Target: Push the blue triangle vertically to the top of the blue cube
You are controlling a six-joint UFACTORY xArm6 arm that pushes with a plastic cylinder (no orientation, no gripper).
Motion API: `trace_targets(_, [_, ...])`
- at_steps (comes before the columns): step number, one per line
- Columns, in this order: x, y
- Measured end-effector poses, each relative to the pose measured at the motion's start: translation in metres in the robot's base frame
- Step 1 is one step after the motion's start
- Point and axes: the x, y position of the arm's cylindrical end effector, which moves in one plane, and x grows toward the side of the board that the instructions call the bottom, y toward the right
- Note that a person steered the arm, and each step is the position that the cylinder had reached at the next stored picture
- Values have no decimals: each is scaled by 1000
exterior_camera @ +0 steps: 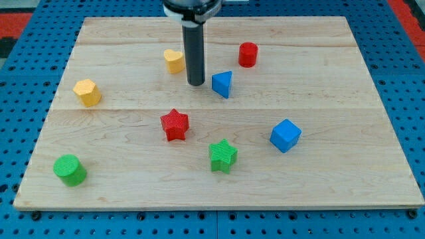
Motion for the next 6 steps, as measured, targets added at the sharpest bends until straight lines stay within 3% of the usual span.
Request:
trace_targets(3, [0,128])
trace_targets(4, [7,79])
trace_targets(5, [-19,31])
trace_targets(6, [-35,65])
